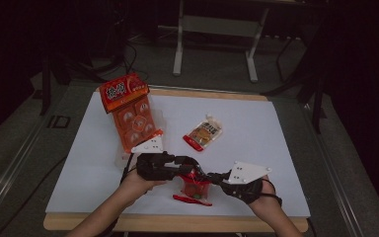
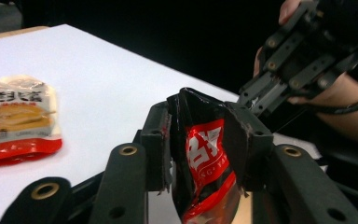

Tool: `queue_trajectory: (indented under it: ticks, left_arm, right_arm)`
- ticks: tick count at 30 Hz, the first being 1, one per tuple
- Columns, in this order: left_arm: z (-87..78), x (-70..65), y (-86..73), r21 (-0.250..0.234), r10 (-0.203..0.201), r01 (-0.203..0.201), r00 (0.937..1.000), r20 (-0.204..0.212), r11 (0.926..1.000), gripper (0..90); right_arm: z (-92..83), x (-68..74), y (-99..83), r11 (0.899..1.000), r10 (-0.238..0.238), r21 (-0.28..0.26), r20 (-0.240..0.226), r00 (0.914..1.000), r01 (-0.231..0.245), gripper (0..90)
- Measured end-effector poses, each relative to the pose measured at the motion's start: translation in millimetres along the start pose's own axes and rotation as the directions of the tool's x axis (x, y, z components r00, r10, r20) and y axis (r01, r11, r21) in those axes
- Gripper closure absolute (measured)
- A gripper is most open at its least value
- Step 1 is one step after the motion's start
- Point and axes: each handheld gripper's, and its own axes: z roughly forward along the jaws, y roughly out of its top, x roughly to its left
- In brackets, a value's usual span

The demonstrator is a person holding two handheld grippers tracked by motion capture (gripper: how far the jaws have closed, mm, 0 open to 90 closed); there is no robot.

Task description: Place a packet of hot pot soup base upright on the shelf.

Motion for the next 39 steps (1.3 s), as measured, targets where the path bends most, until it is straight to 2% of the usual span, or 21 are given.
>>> queue_trajectory:
  ticks: [1, 5, 7, 10, 12, 15, 16, 18, 20, 22, 23, 24, 26, 28, 31, 34, 35, 36, 37, 38, 39]
  left_arm:
    - [-0.4, -0.6, 0.0, -0.002, 0.001, -0.001, 1.0, 0.002, 1.0, 69.8]
    - [-2.8, -3.3, 1.5, -0.001, 0.018, -0.018, 0.9993, -0.033, 0.9998, 82.6]
    - [-2.7, -5.5, 2.4, -0.001, 0.033, -0.033, 0.9981, -0.051, 0.9995, 85.5]
    - [-4.9, -6.6, 3.8, -0.014, 0.048, -0.049, 0.997, -0.062, 0.9987, 87.6]
    - [-6.5, -6.1, 4.8, -0.019, 0.035, -0.037, 0.9978, -0.056, 0.9992, 88.1]
    - [-8.9, -9.5, 7.6, -0.024, 0.056, -0.058, 0.9963, -0.064, 0.998, 88.6]
    - [-9.7, -11.8, 9.1, -0.023, 0.072, -0.074, 0.9948, -0.072, 0.997, 88.7]
    - [-11.7, -14.8, 12.5, -0.029, 0.071, -0.074, 0.9946, -0.075, 0.9969, 88.7]
    - [-13.2, -17.9, 15.4, -0.031, 0.089, -0.092, 0.9927, -0.081, 0.9953, 88.6]
    - [-14.7, -18.7, 17.9, -0.042, 0.075, -0.078, 0.9948, -0.069, 0.9961, 88.6]
    - [-15.1, -19.9, 18.5, -0.045, 0.089, -0.093, 0.993, -0.078, 0.9947, 88.7]
    - [-15.9, -20.4, 20.0, -0.045, 0.087, -0.09, 0.9939, -0.068, 0.9949, 88.9]
    - [-17.4, -21.7, 22.0, -0.055, 0.092, -0.096, 0.9925, -0.08, 0.9938, 88.9]
    - [-19.3, -22.1, 23.5, -0.065, 0.094, -0.1, 0.9918, -0.086, 0.9928, 88.9]
    - [-22.4, -22.1, 25.1, -0.079, 0.097, -0.104, 0.9911, -0.091, 0.9914, 88.9]
    - [-26.0, -22.2, 27.9, -0.093, 0.104, -0.113, 0.9898, -0.098, 0.9892, 88.9]
    - [-27.1, -22.8, 28.6, -0.092, 0.119, -0.13, 0.9861, -0.116, 0.9873, 88.9]
    - [-29.6, -22.1, 30.3, -0.102, 0.108, -0.118, 0.9891, -0.1, 0.9877, 88.9]
    - [-31.2, -22.3, 30.9, -0.105, 0.117, -0.129, 0.9868, -0.112, 0.9861, 88.8]
    - [-33.6, -22.5, 31.7, -0.108, 0.129, -0.144, 0.982, -0.138, 0.9836, 88.8]
    - [-35.6, -21.6, 32.5, -0.111, 0.129, -0.145, 0.9825, -0.134, 0.9833, 88.8]
  right_arm:
    - [-0.3, -0.6, -0.4, 1.0, 0.002, -0.003, 0.002, 1.0, -0.002, 88.8]
    - [-1.9, -3.1, -1.6, 1.0, 0.021, -0.01, 0.012, 0.9997, -0.021, 88.7]
    - [-1.4, -4.1, -1.9, 1.0, 0.028, -0.014, 0.012, 0.9995, -0.028, 88.6]
    - [0.2, -4.1, -1.9, 0.999, 0.031, -0.015, 0.014, 0.9994, -0.031, 88.4]
    - [0.8, -4.4, -2.0, 0.999, 0.037, -0.019, 0.019, 0.9991, -0.036, 87.4]
    - [1.5, -6.5, -3.3, 0.998, 0.059, -0.022, 0.016, 0.9981, -0.058, 85.8]
    - [1.8, -6.4, -3.8, 0.998, 0.053, -0.02, 0.026, 0.9982, -0.053, 85.7]
    - [1.9, -5.9, -4.3, 0.999, 0.049, -0.021, 0.032, 0.9983, -0.049, 84.9]
    - [0.9, -5.9, -4.2, 0.998, 0.057, -0.03, 0.042, 0.9974, -0.056, 84.5]
    - [-0.9, -7.6, -3.8, 0.996, 0.074, -0.045, 0.047, 0.9961, -0.072, 82.7]
    - [-1.8, -8.4, -3.7, 0.996, 0.078, -0.055, 0.054, 0.9955, -0.075, 80.9]
    - [-2.5, -9.0, -3.6, 0.995, 0.083, -0.059, 0.053, 0.9951, -0.08, 79.7]
    - [-3.7, -10.3, -4.0, 0.994, 0.092, -0.067, 0.064, 0.9937, -0.087, 76.0]
    - [-4.7, -11.5, -4.8, 0.992, 0.11, -0.074, 0.073, 0.9912, -0.105, 67.9]
    - [-5.5, -13.2, -7.3, 0.988, 0.136, -0.088, 0.079, 0.9875, -0.129, 60.8]
    - [-4.6, -12.3, -8.5, 0.988, 0.136, -0.087, 0.096, 0.9861, -0.128, 54.2]
    - [-4.1, -12.4, -8.9, 0.988, 0.139, -0.085, 0.097, 0.9854, -0.131, 53.9]
    - [-4.0, -12.4, -9.3, 0.987, 0.142, -0.085, 0.102, 0.9847, -0.133, 51.3]
    - [-4.2, -12.7, -10.1, 0.986, 0.15, -0.091, 0.103, 0.9834, -0.14, 43.3]
    - [-4.5, -13.0, -10.6, 0.984, 0.157, -0.099, 0.105, 0.982, -0.147, 39.5]
    - [-5.1, -13.7, -11.3, 0.982, 0.172, -0.103, 0.115, 0.9783, -0.161, 34.4]
